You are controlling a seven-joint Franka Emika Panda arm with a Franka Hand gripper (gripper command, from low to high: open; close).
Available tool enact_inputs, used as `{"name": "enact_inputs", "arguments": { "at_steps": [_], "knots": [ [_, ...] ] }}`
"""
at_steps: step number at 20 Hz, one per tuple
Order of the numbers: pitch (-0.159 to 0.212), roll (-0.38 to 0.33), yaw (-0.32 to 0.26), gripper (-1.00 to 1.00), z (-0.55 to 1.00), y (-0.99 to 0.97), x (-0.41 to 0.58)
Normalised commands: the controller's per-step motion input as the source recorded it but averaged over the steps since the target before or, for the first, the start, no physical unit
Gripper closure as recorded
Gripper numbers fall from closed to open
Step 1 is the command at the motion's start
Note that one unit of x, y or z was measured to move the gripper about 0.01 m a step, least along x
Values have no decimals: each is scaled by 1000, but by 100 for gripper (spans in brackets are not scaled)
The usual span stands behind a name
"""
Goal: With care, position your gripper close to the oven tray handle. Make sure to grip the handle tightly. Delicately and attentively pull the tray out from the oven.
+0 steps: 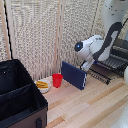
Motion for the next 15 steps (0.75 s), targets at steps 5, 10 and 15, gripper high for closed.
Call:
{"name": "enact_inputs", "arguments": {
  "at_steps": [5, 10, 15],
  "knots": [
    [41, 30, 34, -100, 174, 10, 195],
    [27, 78, 3, -100, 434, 2, 231],
    [52, 69, -22, -100, 670, 0, 194]
  ]
}}
